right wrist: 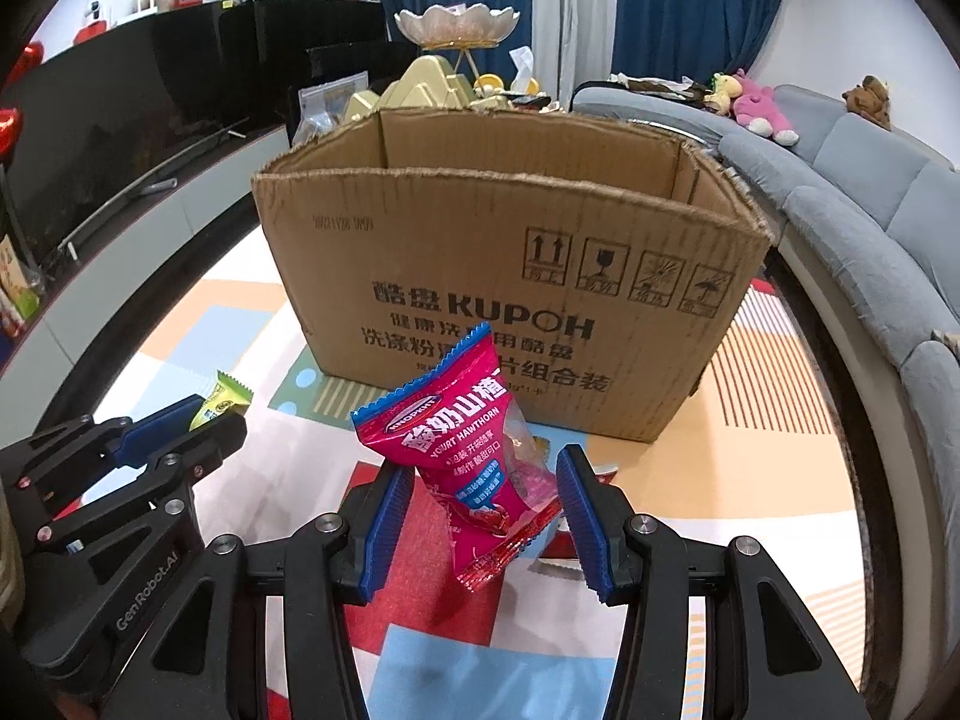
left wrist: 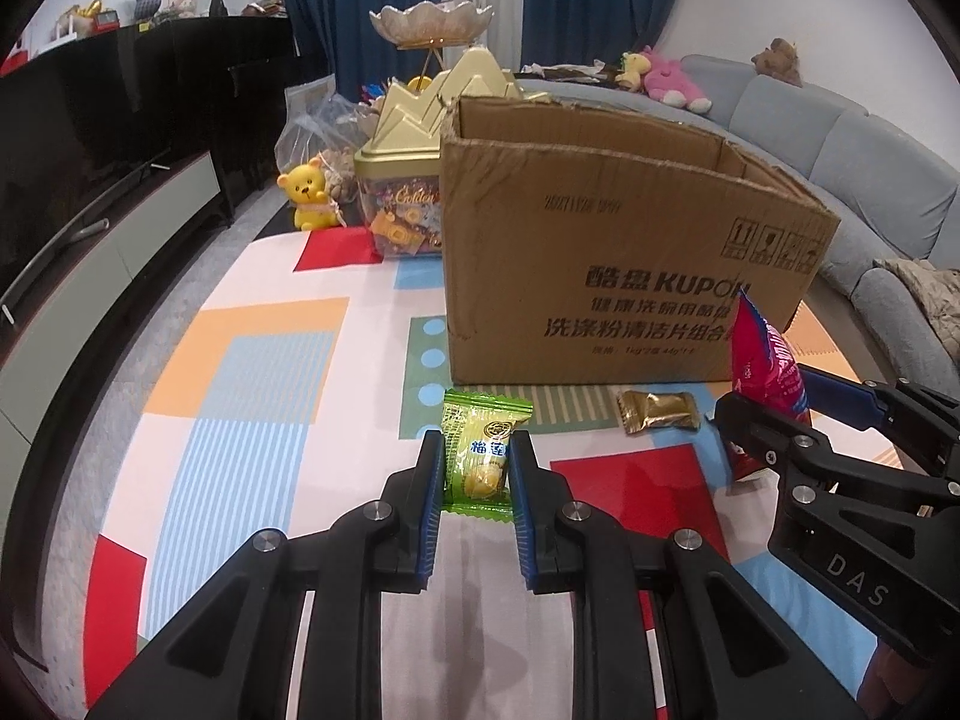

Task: Organize snacks
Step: 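Carry the green candy with the left tool while the right tool carries the pink bag over the box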

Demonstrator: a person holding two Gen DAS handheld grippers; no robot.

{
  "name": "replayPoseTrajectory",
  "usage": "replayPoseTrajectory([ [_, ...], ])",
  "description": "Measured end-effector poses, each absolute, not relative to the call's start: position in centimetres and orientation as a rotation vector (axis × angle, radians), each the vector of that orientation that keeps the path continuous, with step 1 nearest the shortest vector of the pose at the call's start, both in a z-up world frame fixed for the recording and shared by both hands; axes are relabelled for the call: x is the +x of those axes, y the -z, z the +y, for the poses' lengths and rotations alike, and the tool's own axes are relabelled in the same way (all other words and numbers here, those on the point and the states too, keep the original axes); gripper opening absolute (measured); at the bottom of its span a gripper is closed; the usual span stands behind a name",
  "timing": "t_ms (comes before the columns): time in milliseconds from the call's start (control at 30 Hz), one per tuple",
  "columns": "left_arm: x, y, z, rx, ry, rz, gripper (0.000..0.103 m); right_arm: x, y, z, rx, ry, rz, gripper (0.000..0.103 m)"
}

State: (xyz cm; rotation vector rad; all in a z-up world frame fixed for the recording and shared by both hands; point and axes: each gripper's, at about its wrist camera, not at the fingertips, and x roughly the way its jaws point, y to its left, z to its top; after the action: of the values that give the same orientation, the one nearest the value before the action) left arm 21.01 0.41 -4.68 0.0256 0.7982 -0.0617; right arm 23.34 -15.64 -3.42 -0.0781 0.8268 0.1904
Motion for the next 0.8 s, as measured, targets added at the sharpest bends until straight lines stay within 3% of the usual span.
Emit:
replayPoseTrajectory([
  [800, 21.1, -0.7, -0.8, 0.028, 0.072, 0.702, 0.022, 22.1, -1.0, -17.6, 0.005, -0.124, 0.752, 0.051],
])
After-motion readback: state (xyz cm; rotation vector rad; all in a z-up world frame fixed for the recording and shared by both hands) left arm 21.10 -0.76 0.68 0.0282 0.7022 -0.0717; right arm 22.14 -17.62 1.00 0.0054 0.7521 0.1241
